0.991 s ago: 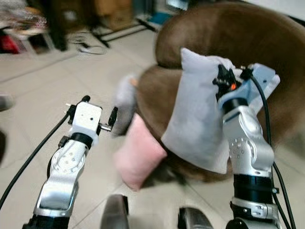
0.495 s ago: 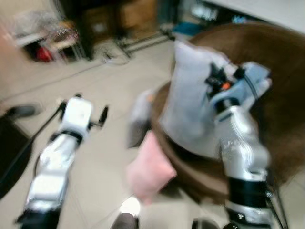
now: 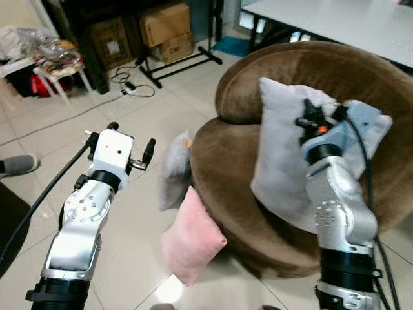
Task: Move the pillow to the sofa from floor
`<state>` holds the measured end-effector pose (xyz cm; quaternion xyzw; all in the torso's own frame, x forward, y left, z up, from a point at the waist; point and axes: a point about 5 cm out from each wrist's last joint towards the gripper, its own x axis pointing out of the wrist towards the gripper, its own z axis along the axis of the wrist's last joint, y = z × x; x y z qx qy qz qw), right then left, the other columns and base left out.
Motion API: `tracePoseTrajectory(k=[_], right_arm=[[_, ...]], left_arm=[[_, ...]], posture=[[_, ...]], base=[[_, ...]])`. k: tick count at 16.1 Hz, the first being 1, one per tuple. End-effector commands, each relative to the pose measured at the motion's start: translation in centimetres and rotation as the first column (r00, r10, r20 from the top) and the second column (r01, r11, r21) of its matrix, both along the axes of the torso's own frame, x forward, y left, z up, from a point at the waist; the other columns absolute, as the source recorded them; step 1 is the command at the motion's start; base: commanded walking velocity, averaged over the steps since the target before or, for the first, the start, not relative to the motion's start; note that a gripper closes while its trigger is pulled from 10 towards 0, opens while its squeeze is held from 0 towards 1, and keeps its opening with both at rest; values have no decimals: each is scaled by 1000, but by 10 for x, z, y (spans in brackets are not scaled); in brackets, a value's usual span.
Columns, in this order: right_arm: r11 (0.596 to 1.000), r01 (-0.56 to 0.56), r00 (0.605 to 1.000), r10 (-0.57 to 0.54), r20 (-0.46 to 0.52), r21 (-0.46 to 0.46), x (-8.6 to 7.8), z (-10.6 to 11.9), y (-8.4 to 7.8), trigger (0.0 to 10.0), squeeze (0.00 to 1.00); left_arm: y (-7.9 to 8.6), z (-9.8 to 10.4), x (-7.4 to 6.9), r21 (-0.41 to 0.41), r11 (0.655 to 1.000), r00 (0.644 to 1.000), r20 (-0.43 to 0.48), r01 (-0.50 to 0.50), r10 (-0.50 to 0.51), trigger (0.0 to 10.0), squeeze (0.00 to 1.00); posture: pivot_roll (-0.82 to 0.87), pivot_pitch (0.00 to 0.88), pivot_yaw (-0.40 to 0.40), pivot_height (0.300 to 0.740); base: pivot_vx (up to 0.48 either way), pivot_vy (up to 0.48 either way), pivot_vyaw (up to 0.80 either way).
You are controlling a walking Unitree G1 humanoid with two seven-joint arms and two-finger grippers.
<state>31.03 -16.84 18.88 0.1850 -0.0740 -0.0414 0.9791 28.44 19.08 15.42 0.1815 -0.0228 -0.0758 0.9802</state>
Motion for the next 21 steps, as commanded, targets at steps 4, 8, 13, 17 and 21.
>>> tracePoseTrajectory(k=[4, 8, 13, 17, 21], right_arm=[[995, -98, 995, 97, -19, -29, 0, -6, 17, 10000, 0], [993, -120, 992, 119, -28, -21, 2, -10, 20, 10000, 0], [992, -118, 993, 117, -27, -37, 3, -12, 21, 10000, 0], [988, -145, 989, 145, -5, -57, 3, -9, 25, 10000, 0], [984, -162, 987, 163, -1, -68, 5, -8, 28, 10000, 0]], left_arm=[[-3, 0, 1, -26, 1000, 1000, 8, 5, -5, 10000, 0], [-5, 0, 3, -33, 999, 1000, 11, 9, -9, 10000, 0], [-5, -2, 4, -31, 999, 1000, 11, 9, -9, 10000, 0], [-4, -2, 4, -31, 1000, 1000, 11, 7, -7, 10000, 0], [-4, -3, 4, -31, 1000, 1000, 13, 4, -4, 10000, 0]], posture=[[-12, 0, 16, 740], [-12, 0, 15, 740], [-13, 0, 17, 740], [-12, 0, 15, 740], [-8, 0, 10, 740]], base=[[153, 0, -400], [307, 0, -800], [311, 0, -758], [310, 0, -147], [308, 0, 0]])
